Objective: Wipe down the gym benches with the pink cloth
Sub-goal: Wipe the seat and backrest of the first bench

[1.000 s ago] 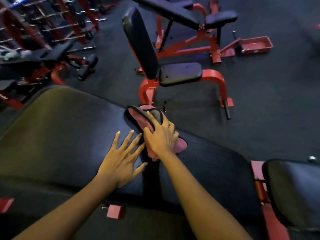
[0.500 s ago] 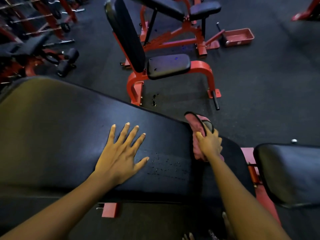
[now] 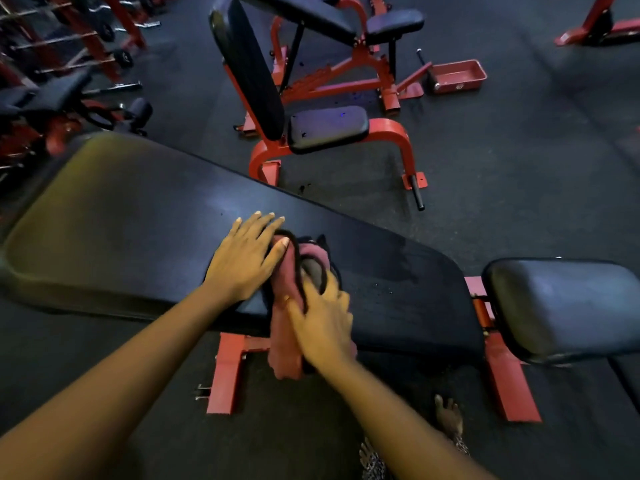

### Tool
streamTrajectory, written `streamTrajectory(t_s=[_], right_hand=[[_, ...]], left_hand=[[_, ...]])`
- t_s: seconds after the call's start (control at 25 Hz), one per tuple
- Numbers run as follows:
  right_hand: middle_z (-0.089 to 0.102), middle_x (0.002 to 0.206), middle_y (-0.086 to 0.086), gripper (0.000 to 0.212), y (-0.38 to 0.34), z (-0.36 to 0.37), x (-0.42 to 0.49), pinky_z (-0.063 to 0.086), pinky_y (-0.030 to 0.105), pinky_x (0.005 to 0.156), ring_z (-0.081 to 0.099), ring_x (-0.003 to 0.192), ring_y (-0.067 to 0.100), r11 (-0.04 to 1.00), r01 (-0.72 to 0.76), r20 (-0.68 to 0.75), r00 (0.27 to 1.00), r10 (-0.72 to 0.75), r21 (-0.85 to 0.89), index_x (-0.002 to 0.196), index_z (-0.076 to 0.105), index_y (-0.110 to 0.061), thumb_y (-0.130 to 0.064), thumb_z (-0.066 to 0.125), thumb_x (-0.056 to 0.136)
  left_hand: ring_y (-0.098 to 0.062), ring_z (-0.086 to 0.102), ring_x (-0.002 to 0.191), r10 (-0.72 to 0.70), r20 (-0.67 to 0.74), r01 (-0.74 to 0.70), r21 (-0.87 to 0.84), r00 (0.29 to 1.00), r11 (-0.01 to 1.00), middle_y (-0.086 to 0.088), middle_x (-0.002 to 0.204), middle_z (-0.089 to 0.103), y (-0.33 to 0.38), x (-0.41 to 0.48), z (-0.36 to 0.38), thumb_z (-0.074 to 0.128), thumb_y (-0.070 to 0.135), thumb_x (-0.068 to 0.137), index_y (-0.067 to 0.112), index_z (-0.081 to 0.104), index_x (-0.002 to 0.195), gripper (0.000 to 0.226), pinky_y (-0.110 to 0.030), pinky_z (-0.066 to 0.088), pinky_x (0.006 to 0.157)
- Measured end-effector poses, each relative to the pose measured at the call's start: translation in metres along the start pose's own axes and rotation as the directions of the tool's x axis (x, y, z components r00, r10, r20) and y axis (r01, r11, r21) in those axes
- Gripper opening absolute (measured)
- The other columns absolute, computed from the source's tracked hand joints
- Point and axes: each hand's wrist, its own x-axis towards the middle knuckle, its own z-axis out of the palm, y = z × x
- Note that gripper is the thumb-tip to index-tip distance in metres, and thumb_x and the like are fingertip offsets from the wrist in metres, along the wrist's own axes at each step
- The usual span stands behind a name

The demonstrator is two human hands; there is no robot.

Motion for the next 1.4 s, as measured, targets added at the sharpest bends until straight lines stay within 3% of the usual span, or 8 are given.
streamTrajectory(t_s=[0.28,0.48,0.64,0.76,0.92,1.04,1.2,1.4], right_hand=[[0.018,0.152,0.006,0.057,0.091,-0.005,0.019,0.030,0.048,0.103,0.029,0.129,0.033,0.946,-0.293,-0.135,0.952,0.275,-0.138,0.145,0.016,-0.044,-0.044,0.041,0.093],[0.024,0.149,0.007,0.052,0.168,-0.019,0.038,0.033,0.047,0.101,0.032,0.127,0.033,0.868,-0.494,-0.192,0.859,0.475,-0.058,0.144,0.027,-0.038,-0.041,0.042,0.093],[0.026,0.148,0.007,0.051,0.212,-0.034,0.050,0.032,0.047,0.100,0.033,0.126,0.033,0.825,-0.564,-0.202,0.812,0.547,-0.033,0.143,0.030,-0.038,-0.040,0.042,0.093],[0.027,0.147,0.009,0.051,0.242,-0.047,0.060,0.031,0.048,0.102,0.034,0.127,0.035,0.803,-0.596,-0.145,0.793,0.592,0.019,0.143,0.030,-0.035,-0.038,0.042,0.094],[0.040,0.142,0.018,0.051,0.277,-0.078,0.079,0.035,0.042,0.104,0.043,0.126,0.037,0.896,-0.427,-0.083,0.895,0.438,0.121,0.143,0.036,-0.023,-0.024,0.047,0.093],[0.046,0.138,0.019,0.051,0.260,-0.099,0.128,0.038,0.041,0.102,0.047,0.123,0.036,0.937,-0.286,-0.192,0.926,0.324,0.198,0.140,0.042,-0.020,-0.023,0.053,0.090],[0.023,0.153,0.007,0.058,0.191,-0.052,0.162,0.031,0.049,0.106,0.031,0.133,0.033,0.994,-0.082,-0.111,0.991,0.074,-0.067,0.142,0.028,-0.043,-0.048,0.049,0.089],[0.023,0.152,0.002,0.054,0.240,-0.048,0.175,0.033,0.051,0.101,0.032,0.129,0.031,0.970,-0.210,-0.221,0.959,0.180,-0.120,0.142,0.026,-0.044,-0.046,0.045,0.091]], left_hand=[[-0.023,0.011,0.145,0.105,0.090,-0.114,0.101,0.990,0.988,-0.004,0.155,0.023,0.038,-0.016,0.024,-0.020,0.074,0.073,0.022,0.027,0.146,0.101,-0.043,0.003,0.117],[-0.019,-0.002,0.146,0.207,0.234,-0.246,0.148,0.950,0.958,-0.001,0.158,0.010,0.083,0.010,0.058,-0.011,0.064,0.076,0.026,0.015,0.148,0.085,-0.041,-0.005,0.117],[-0.019,-0.007,0.146,0.265,0.334,-0.339,0.183,0.904,0.923,-0.001,0.159,0.004,0.113,0.040,0.082,0.015,0.056,0.095,0.025,0.011,0.149,0.062,-0.043,-0.007,0.118],[-0.020,-0.009,0.146,0.297,0.390,-0.397,0.203,0.871,0.895,-0.002,0.159,0.002,0.126,0.053,0.099,0.009,0.061,0.092,0.026,0.007,0.149,0.066,-0.044,-0.008,0.117],[-0.024,-0.012,0.145,0.330,0.441,-0.475,0.273,0.835,0.837,-0.004,0.158,-0.006,0.125,0.054,0.118,-0.033,0.071,0.063,0.029,-0.005,0.147,0.099,-0.047,-0.012,0.115],[-0.028,-0.004,0.146,0.327,0.428,-0.476,0.309,0.843,0.823,-0.007,0.157,0.001,0.122,0.051,0.125,-0.015,0.065,0.075,0.027,-0.004,0.145,0.081,-0.050,-0.008,0.116],[-0.034,0.039,0.133,0.339,0.419,-0.472,0.268,0.842,0.840,-0.015,0.140,0.047,0.121,0.055,0.127,0.023,0.061,0.085,0.020,0.047,0.134,0.069,-0.053,0.019,0.107],[-0.032,0.049,0.126,0.338,0.406,-0.450,0.219,0.849,0.866,-0.011,0.132,0.056,0.135,0.065,0.134,0.030,0.058,0.083,0.020,0.058,0.126,0.063,-0.050,0.023,0.103]])
